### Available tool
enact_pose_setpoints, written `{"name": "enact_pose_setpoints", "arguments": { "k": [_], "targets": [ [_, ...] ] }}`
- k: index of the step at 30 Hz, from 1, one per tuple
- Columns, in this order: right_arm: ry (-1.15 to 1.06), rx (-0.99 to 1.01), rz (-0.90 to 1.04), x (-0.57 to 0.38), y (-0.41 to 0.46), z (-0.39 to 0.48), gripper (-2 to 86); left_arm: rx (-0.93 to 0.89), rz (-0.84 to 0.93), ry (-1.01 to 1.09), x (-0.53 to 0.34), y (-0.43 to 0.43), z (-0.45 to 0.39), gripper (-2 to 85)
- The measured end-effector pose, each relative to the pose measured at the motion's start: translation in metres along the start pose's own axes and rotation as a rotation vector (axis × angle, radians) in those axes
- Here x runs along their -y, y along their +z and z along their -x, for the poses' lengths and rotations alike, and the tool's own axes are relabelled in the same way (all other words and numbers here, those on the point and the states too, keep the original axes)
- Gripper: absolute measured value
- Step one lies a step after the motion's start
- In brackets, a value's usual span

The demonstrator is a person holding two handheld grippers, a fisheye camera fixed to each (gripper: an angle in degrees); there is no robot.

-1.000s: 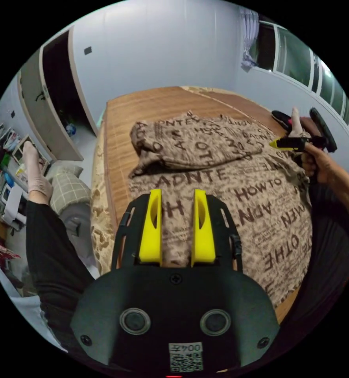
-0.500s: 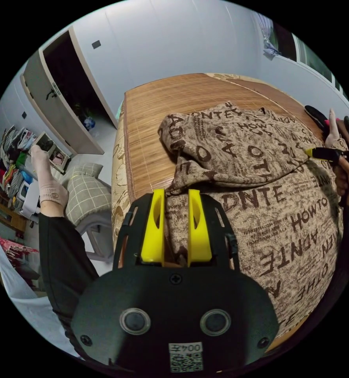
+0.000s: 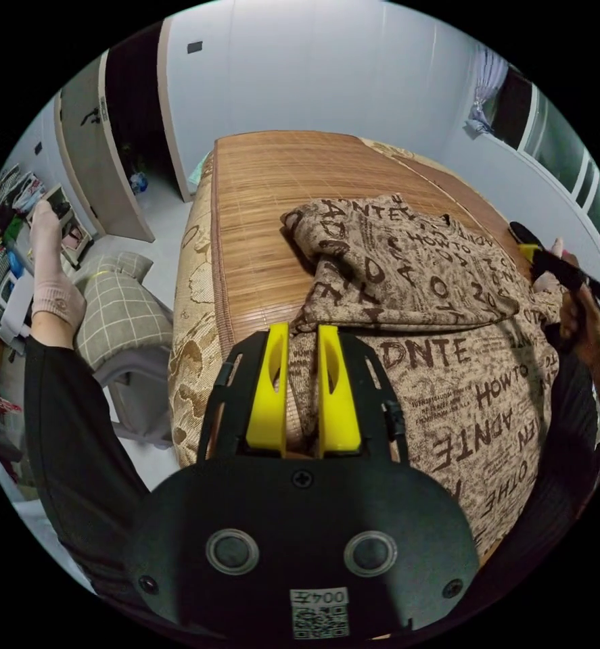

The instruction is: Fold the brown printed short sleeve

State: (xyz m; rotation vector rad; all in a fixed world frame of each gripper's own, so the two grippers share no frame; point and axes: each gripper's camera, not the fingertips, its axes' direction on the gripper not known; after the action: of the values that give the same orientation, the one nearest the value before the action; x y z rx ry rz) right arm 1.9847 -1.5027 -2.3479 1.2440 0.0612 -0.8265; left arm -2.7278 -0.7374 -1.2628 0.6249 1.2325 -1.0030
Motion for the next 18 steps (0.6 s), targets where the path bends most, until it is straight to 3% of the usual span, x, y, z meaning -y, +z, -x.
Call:
{"name": "enact_pose_setpoints", "arguments": {
  "k": [6, 15, 18],
  "targets": [
    [-0.185, 0.352, 0.139, 0.106, 0.057, 0.097, 10.0, -0.014, -0.008, -0.001, -0.001, -0.003, 0.018, 7.0],
    [-0.379, 0.332, 0.45, 0.188, 0.157, 0.205, 10.5, -0.02, -0.009, 0.004, -0.004, -0.011, 0.042, 6.3],
    [-0.378, 0.344, 0.544, 0.187, 0.177, 0.218, 6.5, -0.007, -0.009, 0.012, -0.006, -0.015, 0.048, 6.0]
  ]
}}
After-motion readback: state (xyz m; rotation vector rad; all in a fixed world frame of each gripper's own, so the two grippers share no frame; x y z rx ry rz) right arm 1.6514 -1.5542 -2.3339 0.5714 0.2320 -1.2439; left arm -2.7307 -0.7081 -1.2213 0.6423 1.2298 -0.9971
